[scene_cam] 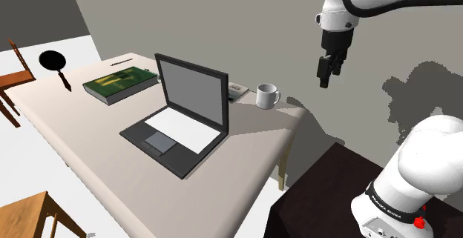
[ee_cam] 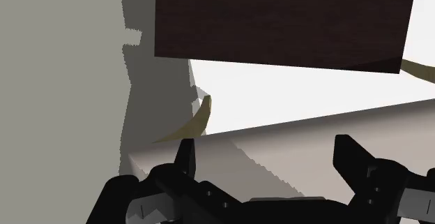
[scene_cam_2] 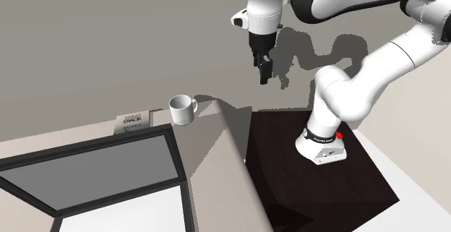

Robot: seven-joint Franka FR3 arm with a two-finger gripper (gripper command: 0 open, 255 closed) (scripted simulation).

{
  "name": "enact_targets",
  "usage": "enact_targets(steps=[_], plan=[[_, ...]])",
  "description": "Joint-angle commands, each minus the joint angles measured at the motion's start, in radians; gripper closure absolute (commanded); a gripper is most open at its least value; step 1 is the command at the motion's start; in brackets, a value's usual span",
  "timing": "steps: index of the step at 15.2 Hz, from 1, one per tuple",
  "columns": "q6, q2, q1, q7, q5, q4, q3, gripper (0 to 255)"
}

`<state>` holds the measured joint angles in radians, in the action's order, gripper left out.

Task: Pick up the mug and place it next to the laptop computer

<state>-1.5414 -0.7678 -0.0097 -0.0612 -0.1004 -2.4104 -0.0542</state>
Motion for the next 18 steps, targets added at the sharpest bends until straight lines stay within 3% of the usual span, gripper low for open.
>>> enact_targets(steps=[1,9,18], plan=[[0.000,0.000,0.000,0.000,0.000,0.000,0.000,0],[-0.265,0.251,-0.009,-0.056,-0.007,0.026,0.058,0],[-0.494,0.577,-0.010,-0.134,0.027,0.165,0.105,0]])
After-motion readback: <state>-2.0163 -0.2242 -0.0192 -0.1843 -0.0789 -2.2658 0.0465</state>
